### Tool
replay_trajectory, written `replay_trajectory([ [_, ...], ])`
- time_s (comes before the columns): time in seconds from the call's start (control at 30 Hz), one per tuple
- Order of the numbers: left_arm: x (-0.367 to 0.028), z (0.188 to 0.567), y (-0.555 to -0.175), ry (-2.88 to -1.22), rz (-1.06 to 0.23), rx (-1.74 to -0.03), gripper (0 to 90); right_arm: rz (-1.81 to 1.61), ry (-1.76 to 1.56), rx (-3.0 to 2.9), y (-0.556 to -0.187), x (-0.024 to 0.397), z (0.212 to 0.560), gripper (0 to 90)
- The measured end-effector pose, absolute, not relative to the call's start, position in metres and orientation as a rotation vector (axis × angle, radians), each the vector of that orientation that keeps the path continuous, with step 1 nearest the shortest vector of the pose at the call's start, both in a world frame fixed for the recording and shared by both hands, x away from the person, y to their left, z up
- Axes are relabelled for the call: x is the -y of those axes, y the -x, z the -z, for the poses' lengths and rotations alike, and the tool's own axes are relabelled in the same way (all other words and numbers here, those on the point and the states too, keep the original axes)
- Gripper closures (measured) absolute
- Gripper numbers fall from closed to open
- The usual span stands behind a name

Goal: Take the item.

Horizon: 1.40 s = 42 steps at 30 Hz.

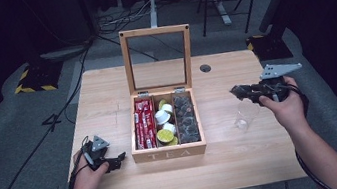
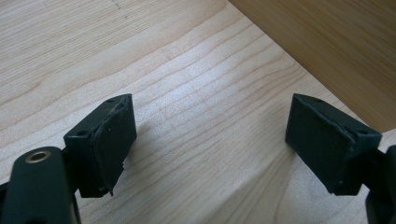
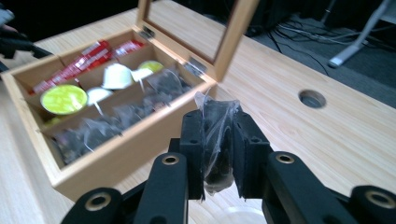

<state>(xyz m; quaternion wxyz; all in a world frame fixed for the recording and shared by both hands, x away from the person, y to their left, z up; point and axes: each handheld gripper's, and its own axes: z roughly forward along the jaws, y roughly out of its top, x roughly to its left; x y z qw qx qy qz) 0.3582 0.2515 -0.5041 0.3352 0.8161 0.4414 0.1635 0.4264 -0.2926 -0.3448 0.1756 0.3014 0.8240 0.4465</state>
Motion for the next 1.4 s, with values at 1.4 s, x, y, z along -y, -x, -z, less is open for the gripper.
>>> replay_trajectory([
  [1.4,-0.250,0.504,-0.359,-2.127,-0.428,-1.154,15.9,-1.026,-1.016,-2.441,-0.424,0.324,0.402,68.5],
])
